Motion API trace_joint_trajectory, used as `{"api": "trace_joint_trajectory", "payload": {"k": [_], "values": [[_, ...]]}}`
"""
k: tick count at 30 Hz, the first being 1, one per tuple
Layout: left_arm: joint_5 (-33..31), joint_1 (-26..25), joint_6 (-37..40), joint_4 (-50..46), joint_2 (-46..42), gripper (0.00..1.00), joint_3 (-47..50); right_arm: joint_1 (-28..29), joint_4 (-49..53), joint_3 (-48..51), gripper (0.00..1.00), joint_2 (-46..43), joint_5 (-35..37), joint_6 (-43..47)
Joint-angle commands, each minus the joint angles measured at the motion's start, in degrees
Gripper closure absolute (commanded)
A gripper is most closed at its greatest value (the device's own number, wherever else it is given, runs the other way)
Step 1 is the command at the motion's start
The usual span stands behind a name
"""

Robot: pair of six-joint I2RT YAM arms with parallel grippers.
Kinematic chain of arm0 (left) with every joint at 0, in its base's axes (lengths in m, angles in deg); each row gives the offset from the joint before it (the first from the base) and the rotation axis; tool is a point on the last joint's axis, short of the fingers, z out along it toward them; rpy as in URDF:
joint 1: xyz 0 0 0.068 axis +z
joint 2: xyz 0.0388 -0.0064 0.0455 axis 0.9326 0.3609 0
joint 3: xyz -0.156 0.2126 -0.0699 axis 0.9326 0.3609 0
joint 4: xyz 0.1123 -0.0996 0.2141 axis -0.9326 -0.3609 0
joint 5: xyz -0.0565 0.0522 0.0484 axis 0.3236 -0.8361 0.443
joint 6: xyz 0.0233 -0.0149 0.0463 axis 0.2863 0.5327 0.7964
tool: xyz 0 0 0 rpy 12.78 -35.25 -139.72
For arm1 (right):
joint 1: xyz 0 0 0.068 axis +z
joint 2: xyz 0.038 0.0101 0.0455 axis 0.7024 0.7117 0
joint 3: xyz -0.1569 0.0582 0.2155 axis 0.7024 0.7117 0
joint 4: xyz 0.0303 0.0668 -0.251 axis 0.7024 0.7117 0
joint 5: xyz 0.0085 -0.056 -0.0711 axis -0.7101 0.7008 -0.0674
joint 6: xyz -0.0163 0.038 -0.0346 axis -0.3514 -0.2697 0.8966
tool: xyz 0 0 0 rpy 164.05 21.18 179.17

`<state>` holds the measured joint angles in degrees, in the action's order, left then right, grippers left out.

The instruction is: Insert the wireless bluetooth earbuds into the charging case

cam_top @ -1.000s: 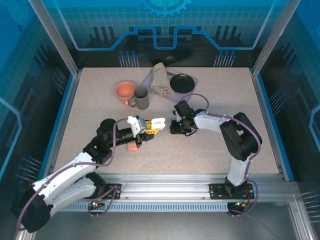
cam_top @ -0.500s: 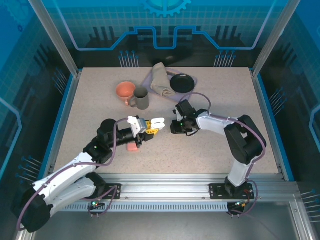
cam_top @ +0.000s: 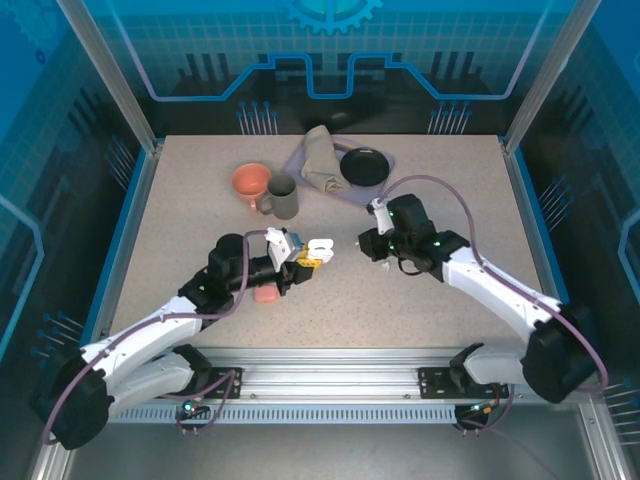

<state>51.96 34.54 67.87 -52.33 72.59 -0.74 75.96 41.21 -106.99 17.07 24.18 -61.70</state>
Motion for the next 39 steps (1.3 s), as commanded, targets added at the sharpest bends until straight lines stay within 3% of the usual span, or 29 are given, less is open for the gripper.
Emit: {"api": "trace_joint_trajectory", "payload": {"k": [1,8,21,39], "values": [[0.58,-0.33,-2.6,0.38,1.98,1.0,-3.38,-0.24,-0.06,0.36,0.79,-5.68,0.67,6.22],[2.08,-0.41,-5.0,0.37,6.11,1.0,-6.27,2.74,0.28,-3.42,0.79,-12.1,0.47,11.63],[2.62,-0.83,-5.73,1.44,7.54,1.0,-7.52,15.41,-4.12,-5.89,0.78,-11.72,5.95,18.13],[2.85,-0.82,-5.04,1.44,6.69,1.0,-7.31,19.37,-5.3,-7.26,0.78,-6.2,7.64,19.91]]}}
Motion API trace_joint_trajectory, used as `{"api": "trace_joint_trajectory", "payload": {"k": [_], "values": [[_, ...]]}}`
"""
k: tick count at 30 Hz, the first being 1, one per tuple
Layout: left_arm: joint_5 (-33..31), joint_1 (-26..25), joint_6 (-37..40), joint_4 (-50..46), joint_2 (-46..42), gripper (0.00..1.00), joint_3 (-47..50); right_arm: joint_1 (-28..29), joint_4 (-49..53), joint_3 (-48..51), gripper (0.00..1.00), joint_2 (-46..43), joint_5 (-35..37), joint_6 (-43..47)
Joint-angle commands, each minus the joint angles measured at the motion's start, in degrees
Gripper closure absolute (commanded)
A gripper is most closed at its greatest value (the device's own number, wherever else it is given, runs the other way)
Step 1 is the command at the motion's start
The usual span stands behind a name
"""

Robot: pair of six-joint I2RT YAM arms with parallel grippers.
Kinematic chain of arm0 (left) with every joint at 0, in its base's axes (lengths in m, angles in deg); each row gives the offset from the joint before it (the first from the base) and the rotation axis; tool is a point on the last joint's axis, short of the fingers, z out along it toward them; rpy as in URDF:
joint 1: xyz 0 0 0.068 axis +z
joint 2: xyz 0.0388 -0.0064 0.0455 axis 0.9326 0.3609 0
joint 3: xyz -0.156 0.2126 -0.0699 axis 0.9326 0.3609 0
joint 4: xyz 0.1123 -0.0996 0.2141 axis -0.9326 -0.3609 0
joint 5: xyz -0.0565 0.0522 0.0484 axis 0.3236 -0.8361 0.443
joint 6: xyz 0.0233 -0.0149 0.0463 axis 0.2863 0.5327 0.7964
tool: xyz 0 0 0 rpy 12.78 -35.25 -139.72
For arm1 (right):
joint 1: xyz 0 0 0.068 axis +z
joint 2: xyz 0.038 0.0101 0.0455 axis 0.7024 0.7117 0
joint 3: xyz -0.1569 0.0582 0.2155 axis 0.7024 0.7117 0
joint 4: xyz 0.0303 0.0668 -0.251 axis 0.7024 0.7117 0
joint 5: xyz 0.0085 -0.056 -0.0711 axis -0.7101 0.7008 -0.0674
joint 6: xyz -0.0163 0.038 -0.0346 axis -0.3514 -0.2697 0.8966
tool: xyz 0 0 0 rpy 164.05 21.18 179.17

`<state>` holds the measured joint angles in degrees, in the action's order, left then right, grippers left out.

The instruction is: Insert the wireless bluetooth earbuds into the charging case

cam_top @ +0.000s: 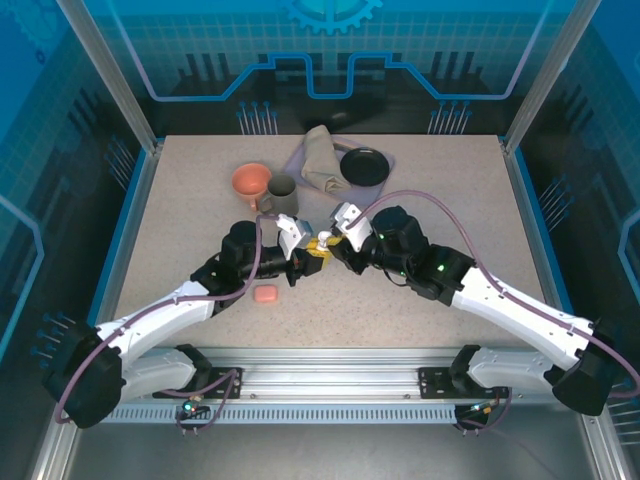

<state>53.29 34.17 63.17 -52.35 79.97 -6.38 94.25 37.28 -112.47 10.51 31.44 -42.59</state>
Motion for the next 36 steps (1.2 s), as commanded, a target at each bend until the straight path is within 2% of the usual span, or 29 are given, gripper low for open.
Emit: {"api": "trace_joint_trajectory", "payload": {"k": [1,8,25,33,36], "values": [[1.55,-0.45,-0.33,1.48,-0.75,1.0,-1.67,1.13,-1.32,-1.79,0.78,0.59,0.47,0.89],[1.78,-0.4,-0.33,2.16,-0.93,1.0,-1.23,1.44,-0.8,-2.56,0.78,1.89,0.66,1.48],[1.85,-0.46,0.02,2.46,-1.12,1.0,-1.1,1.33,1.64,-3.31,0.77,3.32,-5.4,0.07],[1.99,-0.42,0.03,4.33,-1.18,1.0,-0.44,-1.73,0.49,-2.87,0.71,2.83,-12.46,-3.55],[1.99,-0.47,0.07,5.69,-1.08,1.0,0.01,-3.19,-0.16,-2.91,0.65,2.09,-14.81,-5.1]]}}
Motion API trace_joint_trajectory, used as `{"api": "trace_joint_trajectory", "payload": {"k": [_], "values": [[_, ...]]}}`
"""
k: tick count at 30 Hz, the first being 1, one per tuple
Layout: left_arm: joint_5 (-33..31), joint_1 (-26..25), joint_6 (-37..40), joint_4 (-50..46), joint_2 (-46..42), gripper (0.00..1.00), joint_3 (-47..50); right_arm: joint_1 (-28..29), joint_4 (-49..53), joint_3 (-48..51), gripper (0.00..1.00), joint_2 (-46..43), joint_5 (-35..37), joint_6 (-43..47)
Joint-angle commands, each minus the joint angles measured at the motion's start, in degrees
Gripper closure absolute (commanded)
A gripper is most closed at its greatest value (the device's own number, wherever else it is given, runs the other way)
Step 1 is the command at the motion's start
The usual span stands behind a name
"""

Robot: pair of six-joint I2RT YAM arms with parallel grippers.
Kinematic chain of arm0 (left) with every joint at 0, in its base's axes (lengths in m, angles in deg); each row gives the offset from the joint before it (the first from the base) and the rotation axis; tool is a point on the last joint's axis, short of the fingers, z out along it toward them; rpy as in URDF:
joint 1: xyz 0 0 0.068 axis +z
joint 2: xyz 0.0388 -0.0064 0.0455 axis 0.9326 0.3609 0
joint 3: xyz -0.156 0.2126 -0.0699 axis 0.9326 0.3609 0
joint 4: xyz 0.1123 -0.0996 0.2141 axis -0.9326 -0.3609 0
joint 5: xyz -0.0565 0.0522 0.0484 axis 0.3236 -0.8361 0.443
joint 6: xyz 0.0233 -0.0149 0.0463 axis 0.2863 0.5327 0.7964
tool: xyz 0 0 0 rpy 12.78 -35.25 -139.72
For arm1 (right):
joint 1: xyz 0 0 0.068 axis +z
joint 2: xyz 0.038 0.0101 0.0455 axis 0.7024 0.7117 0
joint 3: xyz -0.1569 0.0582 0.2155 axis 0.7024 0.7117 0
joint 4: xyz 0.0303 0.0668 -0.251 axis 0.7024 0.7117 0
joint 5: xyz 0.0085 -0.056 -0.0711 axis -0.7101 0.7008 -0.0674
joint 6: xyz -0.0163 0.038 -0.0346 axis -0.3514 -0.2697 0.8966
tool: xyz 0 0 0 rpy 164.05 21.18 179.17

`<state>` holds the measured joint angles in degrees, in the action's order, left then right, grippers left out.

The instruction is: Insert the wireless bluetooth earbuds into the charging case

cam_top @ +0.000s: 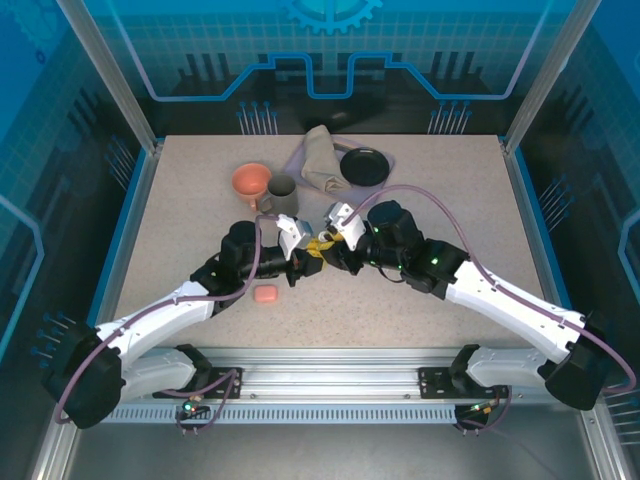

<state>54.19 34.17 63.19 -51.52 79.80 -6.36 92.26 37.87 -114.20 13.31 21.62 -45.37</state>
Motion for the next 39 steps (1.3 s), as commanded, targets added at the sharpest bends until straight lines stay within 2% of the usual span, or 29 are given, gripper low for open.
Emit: {"api": "trace_joint_trajectory", "payload": {"k": [1,10,14,18,24,28,29,30,35,39], "values": [[1.1,-0.43,0.09,5.23,-0.86,1.0,0.07,-1.69,-1.13,-1.19,0.62,-1.21,-5.78,-2.92],[1.45,-0.39,1.47,8.78,0.06,1.0,0.47,-8.25,-2.29,-0.84,0.34,-8.24,-8.49,-7.99],[1.76,-0.48,2.24,9.11,0.2,1.0,0.16,-11.05,-2.3,-0.24,0.28,-11.01,-8.26,-8.36],[1.99,-0.48,2.73,9.42,0.02,1.0,-0.32,-13.26,1.01,-0.31,0.26,-12.56,-2.82,-8.79],[2.03,-0.43,4.92,8.97,-1.73,1.0,-0.9,-21.26,8.42,1.59,0.12,-14.84,3.41,-13.17],[2.0,-0.47,6.65,7.83,-3.21,1.0,-1.25,-26.71,16.72,2.26,0.1,-12.75,3.17,-14.44],[1.92,-0.48,7.04,7.24,-3.56,1.0,-1.53,-27.81,17.95,3.02,0.03,-12.14,3.04,-15.47],[1.9,-0.49,7.29,6.73,-3.96,1.0,-1.72,-29.14,18.68,4.17,0.0,-11.35,2.34,-16.27],[2.14,-0.44,8.31,4.7,-5.45,1.0,-3.04,-32.6,18.08,9.91,0.01,-5.33,-3.72,-16.79],[2.5,-0.48,8.79,2.86,-5.98,1.0,-4.18,-32.44,18.15,11.61,0.14,2.84,-3.21,-14.94]]}}
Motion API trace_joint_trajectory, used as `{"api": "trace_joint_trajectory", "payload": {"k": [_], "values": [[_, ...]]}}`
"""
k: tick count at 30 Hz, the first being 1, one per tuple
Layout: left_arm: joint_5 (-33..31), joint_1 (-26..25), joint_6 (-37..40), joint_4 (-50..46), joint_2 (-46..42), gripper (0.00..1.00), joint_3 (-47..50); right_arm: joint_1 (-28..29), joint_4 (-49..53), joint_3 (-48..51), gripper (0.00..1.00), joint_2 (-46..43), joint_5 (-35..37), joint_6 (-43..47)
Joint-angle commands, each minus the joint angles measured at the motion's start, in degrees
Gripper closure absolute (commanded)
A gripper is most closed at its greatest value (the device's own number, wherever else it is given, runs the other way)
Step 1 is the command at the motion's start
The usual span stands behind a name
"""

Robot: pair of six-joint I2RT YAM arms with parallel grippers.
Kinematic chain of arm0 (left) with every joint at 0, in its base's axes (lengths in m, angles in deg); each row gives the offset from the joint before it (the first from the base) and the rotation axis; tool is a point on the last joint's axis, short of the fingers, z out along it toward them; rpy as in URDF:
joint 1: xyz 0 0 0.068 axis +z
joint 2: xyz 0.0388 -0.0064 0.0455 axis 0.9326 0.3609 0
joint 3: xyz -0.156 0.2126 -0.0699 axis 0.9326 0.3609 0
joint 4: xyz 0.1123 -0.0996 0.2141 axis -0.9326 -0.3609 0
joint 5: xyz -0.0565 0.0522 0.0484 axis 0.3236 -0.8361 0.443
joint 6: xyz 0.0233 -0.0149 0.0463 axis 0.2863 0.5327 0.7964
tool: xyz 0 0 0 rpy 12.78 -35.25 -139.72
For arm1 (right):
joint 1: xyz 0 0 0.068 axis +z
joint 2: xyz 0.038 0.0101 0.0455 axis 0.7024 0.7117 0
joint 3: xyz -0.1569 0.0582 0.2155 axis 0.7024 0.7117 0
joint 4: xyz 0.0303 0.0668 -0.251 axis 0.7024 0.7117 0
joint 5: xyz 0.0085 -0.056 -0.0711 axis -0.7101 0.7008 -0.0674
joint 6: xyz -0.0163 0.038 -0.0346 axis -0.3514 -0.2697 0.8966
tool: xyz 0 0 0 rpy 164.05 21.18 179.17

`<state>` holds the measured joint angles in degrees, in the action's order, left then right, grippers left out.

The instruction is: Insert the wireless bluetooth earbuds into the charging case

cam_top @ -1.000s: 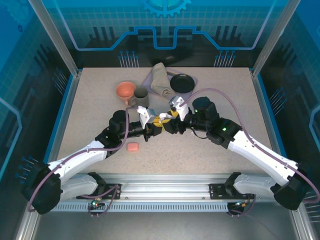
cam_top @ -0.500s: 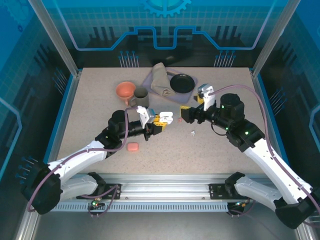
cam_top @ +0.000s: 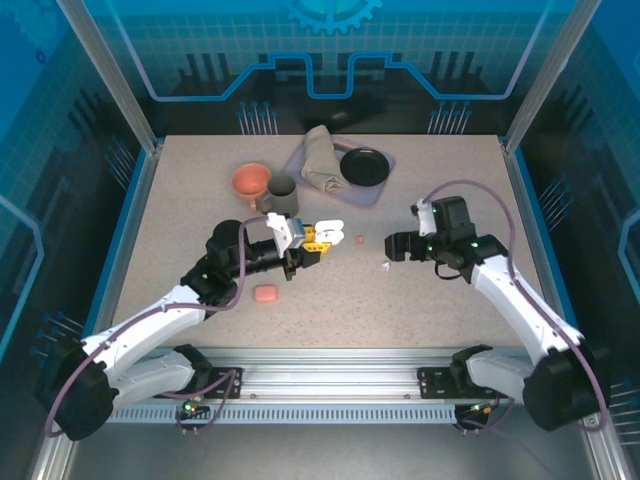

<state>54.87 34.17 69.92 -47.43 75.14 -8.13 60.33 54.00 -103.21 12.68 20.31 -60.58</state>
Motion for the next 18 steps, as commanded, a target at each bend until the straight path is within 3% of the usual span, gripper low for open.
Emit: {"api": "trace_joint_trajectory", "payload": {"k": [1,6,13,18], "values": [[1.87,-0.51,2.1,-1.59,-1.37,1.0,-2.58,-0.53,2.53,0.19,0.17,5.89,-1.69,0.64],[1.82,-0.48,2.1,-2.34,-1.26,1.0,-2.91,0.02,4.24,-4.17,0.26,15.33,-2.57,1.53],[1.67,-0.47,1.57,-2.41,-1.16,1.0,-2.43,1.61,4.37,-9.34,0.27,25.89,-3.24,1.32],[1.31,-0.42,1.63,-3.33,-1.84,1.0,-2.21,4.84,4.18,-12.04,0.27,30.33,0.57,-0.12]]}}
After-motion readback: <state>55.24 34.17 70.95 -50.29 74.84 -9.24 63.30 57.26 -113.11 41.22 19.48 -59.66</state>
